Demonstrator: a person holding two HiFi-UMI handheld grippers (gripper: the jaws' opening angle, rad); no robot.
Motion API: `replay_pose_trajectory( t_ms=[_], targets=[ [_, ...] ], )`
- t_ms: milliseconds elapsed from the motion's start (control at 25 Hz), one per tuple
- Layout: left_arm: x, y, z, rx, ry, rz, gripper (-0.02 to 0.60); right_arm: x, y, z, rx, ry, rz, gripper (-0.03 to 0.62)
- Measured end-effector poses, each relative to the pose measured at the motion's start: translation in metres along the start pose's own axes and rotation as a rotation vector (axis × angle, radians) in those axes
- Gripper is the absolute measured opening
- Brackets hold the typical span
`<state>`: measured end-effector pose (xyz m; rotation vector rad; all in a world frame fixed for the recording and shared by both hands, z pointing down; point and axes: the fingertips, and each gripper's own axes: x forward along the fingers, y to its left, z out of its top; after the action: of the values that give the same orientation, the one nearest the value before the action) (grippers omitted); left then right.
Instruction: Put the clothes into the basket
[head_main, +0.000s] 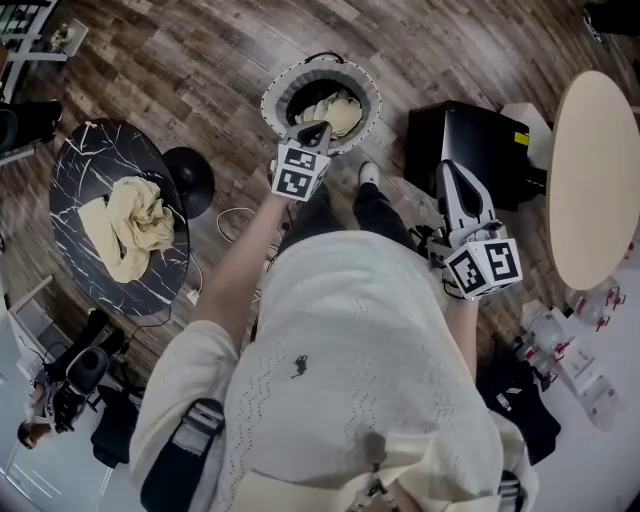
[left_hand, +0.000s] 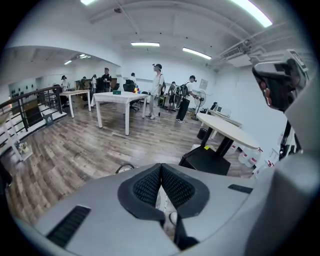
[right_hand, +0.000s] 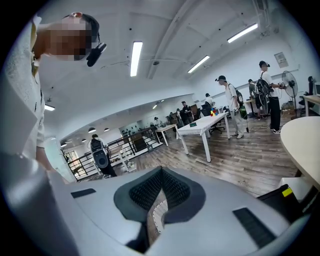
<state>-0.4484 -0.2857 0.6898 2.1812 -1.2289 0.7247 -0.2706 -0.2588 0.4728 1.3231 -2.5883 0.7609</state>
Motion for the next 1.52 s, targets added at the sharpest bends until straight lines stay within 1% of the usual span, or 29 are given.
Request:
replay_pose_trajectory(
  t_ms=[200,400,560,840,1000,1280,1440,1520],
  targets=[
    [-0.029,-0.019,0.032,0.006,-0.099,-0.012,0.021,0.003,0.001,0.004,-0.027,0.017,0.039,0.008],
    [-0.062,-0.040,0.063,-0.015,-0.212,-0.009,0.021,0.006,0.001,0.006,-0.036,0.026,0.072,0.008],
    [-0.082,-0.054,0.081,-0.035,-0.281,0.004,0.021,0.009,0.004,0.010,-0.058,0.032,0.109,0.008],
    [-0.106,-0.076,0.099,-0.076,-0.349,0.028,0.021,0.010,0.007,0.015,-0.123,0.054,0.171,0.008],
    [-0.118,-0.085,0.103,-0.105,-0.385,0.066,0.021,0.008,0.008,0.018,-0.161,0.067,0.205,0.008],
    [-0.132,-0.102,0.108,-0.134,-0.433,0.144,0.021,-0.001,0.002,0.024,-0.179,0.067,0.279,0.008],
    [-0.143,-0.115,0.114,-0.142,-0.480,0.185,0.021,-0.012,-0.003,0.024,-0.187,0.071,0.317,0.008],
    [-0.147,-0.122,0.119,-0.161,-0.513,0.201,0.021,-0.018,-0.012,0.025,-0.176,0.068,0.334,0.008]
  ],
)
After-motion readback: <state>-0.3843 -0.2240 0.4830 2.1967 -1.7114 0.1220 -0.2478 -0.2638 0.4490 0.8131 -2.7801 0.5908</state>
